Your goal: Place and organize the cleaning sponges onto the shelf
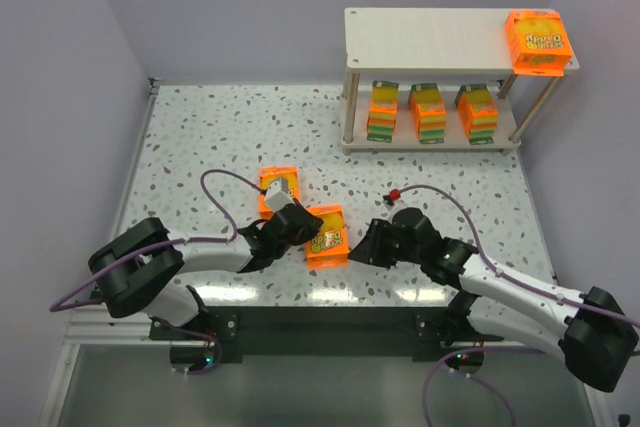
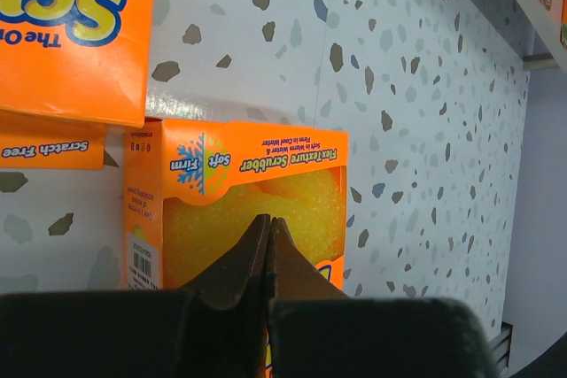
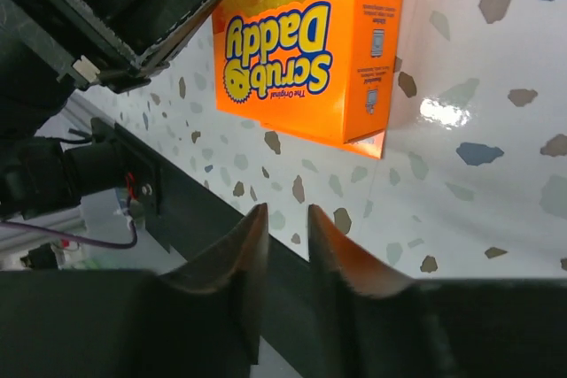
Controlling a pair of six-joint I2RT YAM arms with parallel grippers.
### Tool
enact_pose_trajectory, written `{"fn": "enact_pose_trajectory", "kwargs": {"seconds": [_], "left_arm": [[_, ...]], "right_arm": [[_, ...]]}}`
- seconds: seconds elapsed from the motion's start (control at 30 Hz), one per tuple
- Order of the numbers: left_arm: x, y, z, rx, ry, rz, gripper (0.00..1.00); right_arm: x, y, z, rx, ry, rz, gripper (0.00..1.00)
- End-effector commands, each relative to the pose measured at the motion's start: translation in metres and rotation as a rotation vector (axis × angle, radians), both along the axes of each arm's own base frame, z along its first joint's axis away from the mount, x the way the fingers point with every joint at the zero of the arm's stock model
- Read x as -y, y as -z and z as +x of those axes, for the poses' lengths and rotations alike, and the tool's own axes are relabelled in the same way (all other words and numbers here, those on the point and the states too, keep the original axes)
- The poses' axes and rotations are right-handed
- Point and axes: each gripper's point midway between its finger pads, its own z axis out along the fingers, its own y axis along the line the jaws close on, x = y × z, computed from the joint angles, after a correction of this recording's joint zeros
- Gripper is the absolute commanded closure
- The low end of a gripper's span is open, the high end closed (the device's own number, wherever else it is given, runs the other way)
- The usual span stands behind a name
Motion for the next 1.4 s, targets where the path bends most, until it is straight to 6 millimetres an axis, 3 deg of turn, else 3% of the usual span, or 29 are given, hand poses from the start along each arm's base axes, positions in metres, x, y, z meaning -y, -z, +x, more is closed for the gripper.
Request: {"fn": "enact_pose_trajectory", "kwargs": {"seconds": [0.0, 0.03, 0.2, 0.3, 0.47, 0.9, 1.2, 1.37], "left_arm": [[0.001, -0.006, 0.003, 0.018, -0.017, -0.012, 1.00], [0.003, -0.007, 0.003, 0.025, -0.005, -0.010, 1.00], [0.001, -0.010, 0.002, 0.042, 0.016, 0.011, 1.00], [-0.001, -0.012, 0.001, 0.055, 0.033, 0.036, 1.00], [0.000, -0.012, -0.003, 0.060, 0.071, 0.047, 1.00], [0.003, 0.019, -0.036, 0.006, 0.263, 0.081, 1.00], [0.009, 0.032, -0.054, -0.014, 0.408, 0.116, 1.00], [0.015, 0.038, -0.062, -0.033, 0.462, 0.105, 1.00]], "right_arm": [[-0.022, -0.016, 0.006, 0.037, 0.008, 0.137, 0.82], [-0.028, -0.013, 0.007, 0.037, 0.005, 0.147, 1.00], [-0.046, 0.007, 0.002, -0.007, -0.049, 0.124, 1.00], [-0.061, 0.017, -0.012, -0.027, -0.108, 0.107, 1.00], [-0.061, 0.031, -0.006, -0.029, -0.074, 0.052, 1.00], [-0.042, 0.045, 0.052, 0.084, 0.108, -0.133, 1.00], [-0.010, 0.035, 0.093, 0.126, 0.207, -0.207, 1.00], [-0.005, 0.028, 0.105, 0.151, 0.196, -0.236, 1.00]]}}
